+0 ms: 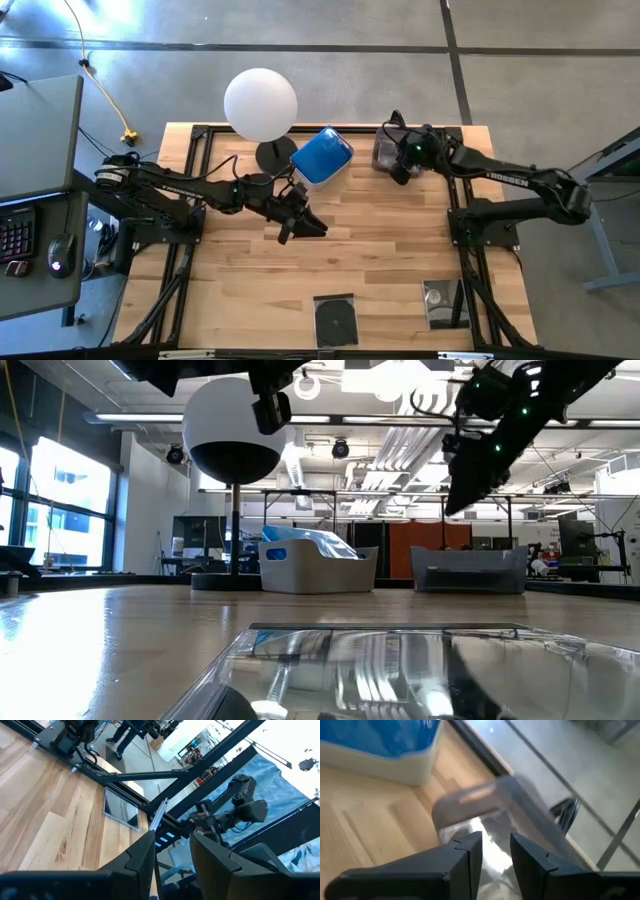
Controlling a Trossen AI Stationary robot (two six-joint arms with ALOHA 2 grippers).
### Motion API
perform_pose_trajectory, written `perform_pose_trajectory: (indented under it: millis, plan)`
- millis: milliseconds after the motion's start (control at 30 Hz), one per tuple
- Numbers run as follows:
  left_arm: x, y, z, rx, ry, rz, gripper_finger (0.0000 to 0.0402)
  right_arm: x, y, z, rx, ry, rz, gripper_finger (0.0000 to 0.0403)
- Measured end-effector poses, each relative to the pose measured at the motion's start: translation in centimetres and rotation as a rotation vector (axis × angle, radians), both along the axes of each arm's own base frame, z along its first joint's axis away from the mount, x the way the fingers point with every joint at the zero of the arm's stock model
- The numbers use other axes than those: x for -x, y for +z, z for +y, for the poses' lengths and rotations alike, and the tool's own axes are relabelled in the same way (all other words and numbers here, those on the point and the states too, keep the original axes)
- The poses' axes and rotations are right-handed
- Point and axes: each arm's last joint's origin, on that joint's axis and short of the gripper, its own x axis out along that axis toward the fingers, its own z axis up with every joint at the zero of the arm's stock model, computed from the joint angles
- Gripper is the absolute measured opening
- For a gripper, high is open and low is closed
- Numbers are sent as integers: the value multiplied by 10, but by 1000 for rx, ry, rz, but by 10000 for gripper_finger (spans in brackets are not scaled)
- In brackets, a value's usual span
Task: Pick & place jewel cases by type
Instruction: Move the left black CD case to the center of the table
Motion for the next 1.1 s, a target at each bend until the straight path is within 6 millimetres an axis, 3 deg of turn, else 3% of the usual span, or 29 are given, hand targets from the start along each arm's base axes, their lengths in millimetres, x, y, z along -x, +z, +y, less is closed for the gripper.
perform_pose_trajectory:
  millis: [133, 233, 467, 567, 733, 833, 967, 1100]
  plan:
    - [0, -1, 0, -3, -1, 8, 124, -6, 16, 10, -3, 98, 6, 114]
    - [1, -3, -1, -25, -37, 20, 124, -14, 20, 29, -74, 251, 0, 126]
    - [9, -24, -29, -124, -141, 209, 124, -34, 9, 98, -166, 691, 4, 138]
    - [14, -32, -45, -174, -106, 286, 124, -42, 3, 134, -144, 874, -104, 138]
    - [20, -34, -64, -248, 16, 304, 124, -46, -17, 193, -134, 1194, -342, 138]
    - [22, -34, -71, -271, 59, 299, 124, -46, -32, 218, -139, 1315, -428, 138]
    - [23, -34, -74, -262, 91, 302, 124, -53, -54, 242, -192, 1385, -414, 138]
    - [23, -34, -73, -177, 127, 329, 124, -75, -78, 267, -247, 1419, -308, 138]
